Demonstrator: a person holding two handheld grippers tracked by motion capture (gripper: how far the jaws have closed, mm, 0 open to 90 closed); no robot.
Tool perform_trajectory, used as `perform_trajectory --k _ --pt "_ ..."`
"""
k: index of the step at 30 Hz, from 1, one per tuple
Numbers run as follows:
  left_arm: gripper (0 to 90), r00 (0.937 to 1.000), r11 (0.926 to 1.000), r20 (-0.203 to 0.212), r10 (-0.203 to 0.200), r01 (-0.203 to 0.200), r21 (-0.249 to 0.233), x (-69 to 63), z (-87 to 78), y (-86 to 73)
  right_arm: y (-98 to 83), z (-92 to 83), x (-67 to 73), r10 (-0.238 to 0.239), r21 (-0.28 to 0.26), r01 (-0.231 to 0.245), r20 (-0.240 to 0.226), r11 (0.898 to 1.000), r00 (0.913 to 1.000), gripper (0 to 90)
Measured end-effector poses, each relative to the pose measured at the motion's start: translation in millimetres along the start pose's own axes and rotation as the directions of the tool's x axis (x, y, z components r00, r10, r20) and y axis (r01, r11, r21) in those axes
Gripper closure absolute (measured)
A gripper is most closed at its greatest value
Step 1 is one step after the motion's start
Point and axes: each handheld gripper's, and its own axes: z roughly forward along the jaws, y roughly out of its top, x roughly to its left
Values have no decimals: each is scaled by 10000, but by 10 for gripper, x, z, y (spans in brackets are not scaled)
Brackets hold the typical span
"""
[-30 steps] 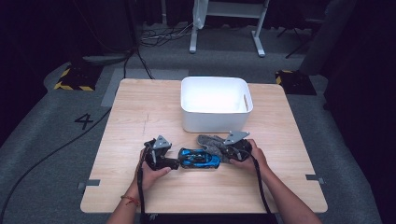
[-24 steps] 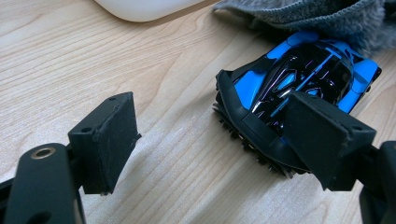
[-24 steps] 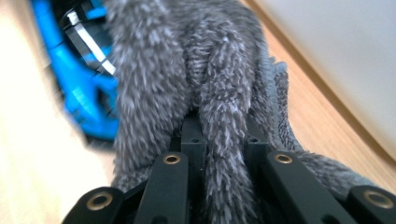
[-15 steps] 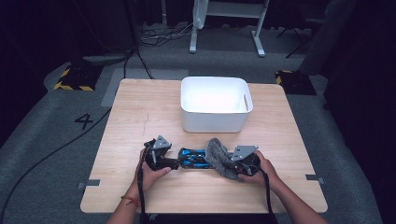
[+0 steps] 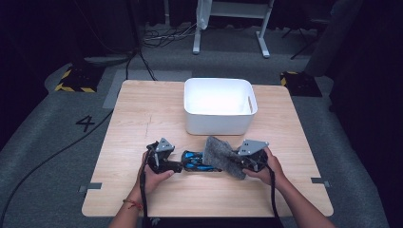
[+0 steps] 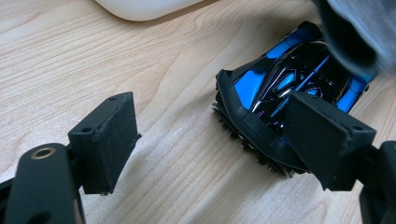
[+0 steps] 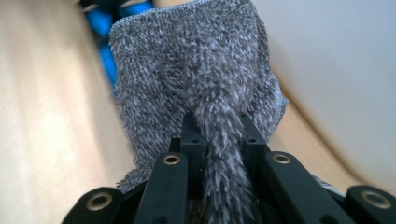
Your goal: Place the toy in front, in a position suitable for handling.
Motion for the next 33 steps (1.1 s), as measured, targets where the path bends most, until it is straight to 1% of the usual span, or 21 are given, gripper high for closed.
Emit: perform_trajectory --k 1,2,4,7,10,11,14,18,20,21,23,26,27,33 --pt "185 10000 10000 3 8 -8 29 -1 -2 1 33 25 -65 251 -92 -250 78 9996 9997 776" --pt "185 10000 10000 -9 17 -17 27 -2 -2 1 50 44 -93 278 -111 -276 173 9996 9995 775" --pt "185 10000 10000 -23 31 -30 15 -3 -3 0 87 115 -137 202 82 -206 505 9998 9985 775" --pt "185 10000 10000 -25 43 -43 16 -3 -3 1 110 270 -200 382 376 -407 655 9985 9971 774" --pt "185 9999 9999 -59 144 -144 12 -2 -5 2 83 419 -232 576 800 -604 373 9950 9976 772" --pt "185 9999 9999 -57 150 -150 16 -1 -6 1 73 458 -225 533 999 -564 327 9934 9980 772" --pt "185 9999 10000 -43 98 -98 -15 0 -4 -1 42 507 -187 490 1280 -510 192 9905 9986 775" --pt "185 9999 9999 -85 128 -128 20 -3 -7 1 -13 464 -148 529 1295 -542 131 9901 9985 777" --pt "185 9999 9999 -94 113 -113 20 -5 -7 2 -47 423 -101 435 1250 -456 198 9911 9989 777" --pt "185 9999 9999 -93 99 -99 18 -5 -6 2 -65 397 -72 290 1254 -318 242 9916 9993 777" --pt "185 10000 10000 -33 29 -29 1 -1 -3 0 -109 347 -27 259 1174 -282 205 9927 9995 777" --pt "185 10000 10000 -29 -19 19 2 -1 -2 1 -172 265 49 239 992 -239 15 9948 9997 778" --pt "185 10000 10000 -48 -1 1 19 -1 -5 2 -187 245 68 182 933 -170 -114 9955 9998 778" --pt "186 10000 10000 -54 7 -8 -8 3 -8 -2 -241 154 201 40 798 6 -572 9968 9984 776"
